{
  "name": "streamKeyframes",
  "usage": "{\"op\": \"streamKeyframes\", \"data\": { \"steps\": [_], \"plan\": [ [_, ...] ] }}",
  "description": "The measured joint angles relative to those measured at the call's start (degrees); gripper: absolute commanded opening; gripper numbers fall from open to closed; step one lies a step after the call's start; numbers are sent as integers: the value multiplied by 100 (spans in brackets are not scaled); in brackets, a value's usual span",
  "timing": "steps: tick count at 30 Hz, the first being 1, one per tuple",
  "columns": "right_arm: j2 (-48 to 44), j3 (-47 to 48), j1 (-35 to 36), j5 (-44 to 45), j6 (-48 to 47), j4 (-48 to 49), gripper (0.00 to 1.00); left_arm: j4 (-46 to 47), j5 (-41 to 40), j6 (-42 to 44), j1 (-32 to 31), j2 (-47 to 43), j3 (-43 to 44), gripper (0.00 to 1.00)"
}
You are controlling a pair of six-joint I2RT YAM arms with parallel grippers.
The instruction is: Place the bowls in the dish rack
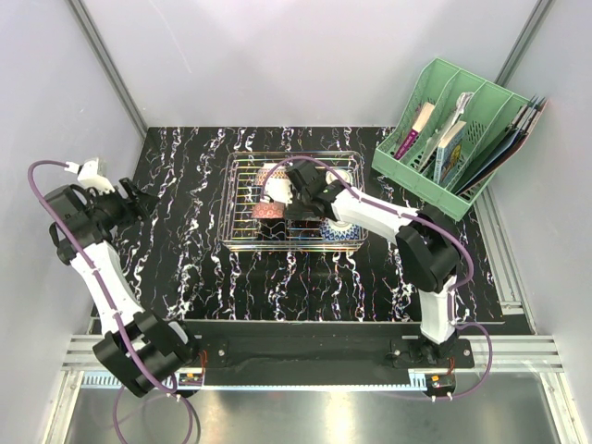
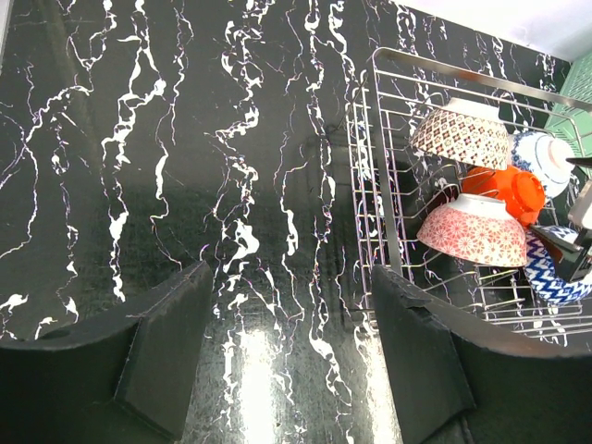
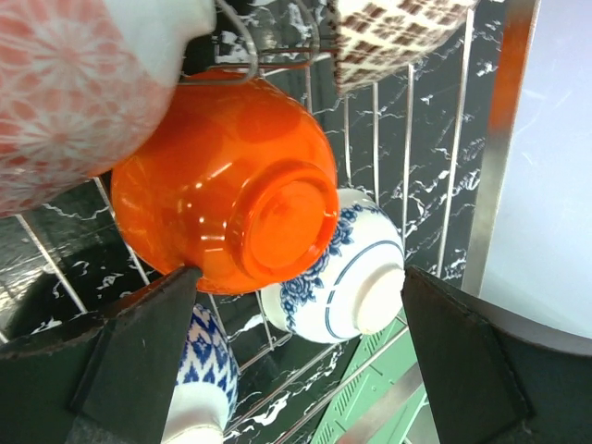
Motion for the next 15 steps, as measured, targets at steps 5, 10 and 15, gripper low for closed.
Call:
{"op": "streamKeyframes", "data": {
  "steps": [5, 10, 15],
  "plan": [
    [-74, -2, 0, 140, 142, 37, 100, -72, 4, 144, 0, -50, -4, 99],
    [-957, -9, -2, 39, 675, -575, 100, -173, 37, 332, 2, -175, -4, 99],
    [-2625, -7, -260, -623, 1333, -1272, 100, -551, 133, 667, 4, -299, 79, 99]
  ]
}}
